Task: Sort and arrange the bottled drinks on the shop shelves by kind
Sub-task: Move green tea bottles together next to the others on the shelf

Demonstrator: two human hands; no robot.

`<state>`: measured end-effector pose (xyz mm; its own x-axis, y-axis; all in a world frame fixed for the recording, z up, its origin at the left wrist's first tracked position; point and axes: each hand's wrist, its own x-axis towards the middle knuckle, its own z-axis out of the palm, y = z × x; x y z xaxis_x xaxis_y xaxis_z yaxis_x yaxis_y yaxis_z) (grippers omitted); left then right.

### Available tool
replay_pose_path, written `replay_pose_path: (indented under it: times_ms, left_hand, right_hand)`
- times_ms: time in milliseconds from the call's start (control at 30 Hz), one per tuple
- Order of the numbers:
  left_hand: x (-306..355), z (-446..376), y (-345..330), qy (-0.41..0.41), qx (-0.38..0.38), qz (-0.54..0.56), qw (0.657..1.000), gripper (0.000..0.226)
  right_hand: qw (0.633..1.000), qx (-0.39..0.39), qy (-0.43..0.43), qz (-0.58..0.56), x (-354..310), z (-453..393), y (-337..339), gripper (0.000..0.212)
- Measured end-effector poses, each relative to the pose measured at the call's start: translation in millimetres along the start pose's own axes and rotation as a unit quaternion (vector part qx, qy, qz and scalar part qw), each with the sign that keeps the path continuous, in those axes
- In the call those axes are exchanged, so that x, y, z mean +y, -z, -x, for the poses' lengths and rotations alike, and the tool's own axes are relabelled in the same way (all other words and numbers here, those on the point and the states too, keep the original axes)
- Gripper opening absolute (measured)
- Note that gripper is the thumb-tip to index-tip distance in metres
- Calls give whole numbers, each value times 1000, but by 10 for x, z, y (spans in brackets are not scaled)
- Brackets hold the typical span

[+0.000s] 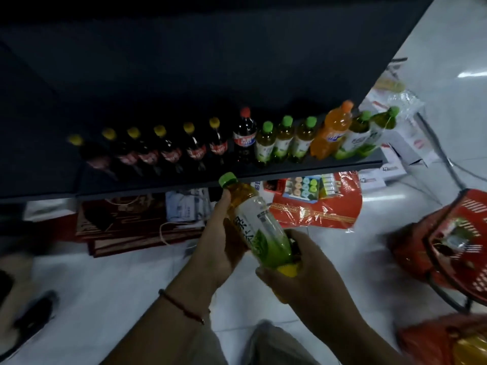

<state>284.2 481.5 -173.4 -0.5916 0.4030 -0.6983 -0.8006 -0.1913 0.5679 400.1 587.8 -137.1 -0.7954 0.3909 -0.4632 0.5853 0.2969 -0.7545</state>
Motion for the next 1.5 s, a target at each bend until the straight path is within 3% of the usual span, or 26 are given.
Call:
replay_pose_path:
  times_ms: [67,133,200,267,400,467,533,633,767,900,1100,1500]
  left_hand:
    - [162,500,-234,-15,-30,-4,999,54]
    - [271,945,-415,-31,-53,-23,998,53]
    - [305,1304,-548,-82,-79,-91,989,48]
    - [302,1557,-653,-145,-107,-190,965,48]
    - [272,1859,-831,-239,-109,-396,880,82]
    - [270,1935,-850,-262,-119,-446,848,82]
    - [314,1986,-836,-276,-121,-452,840,85]
    - [417,2051,-760,-298,-119,-418,850,86]
    - [740,2178,-639,-324,-106,-360,868,97]
    - [1297,2322,-493,-377,-59,-332,863,101]
    - [2290,2431,-267,-464,-2,-407,787,109]
    - [4450,2248,310,-565,61,-558,605,95]
  right_hand:
    - [994,8,61,88,-249,417,291,63]
    - [993,-16,87,83,-351,702,556,61]
    - [992,-104,38,-59,-382,862,767,58]
    - [949,-214,-19,-231,-355,969,883,62]
    - [883,-283,-48,-372,-300,1160,752,54]
    - [875,-279,-50,-394,-288,1216,666,52]
    - [880,-275,-24,-387,-327,1225,680,48]
    - [899,-268,30,-344,-425,1186,762,51]
    - [932,-259,108,-228,-788,985,811,85]
    - [953,-215,166,-136,-1333,739,732,76]
    - [942,-179,259,-112,-2340,427,471,56]
    - [905,-55,415,-79,-4027,-490,-463,62]
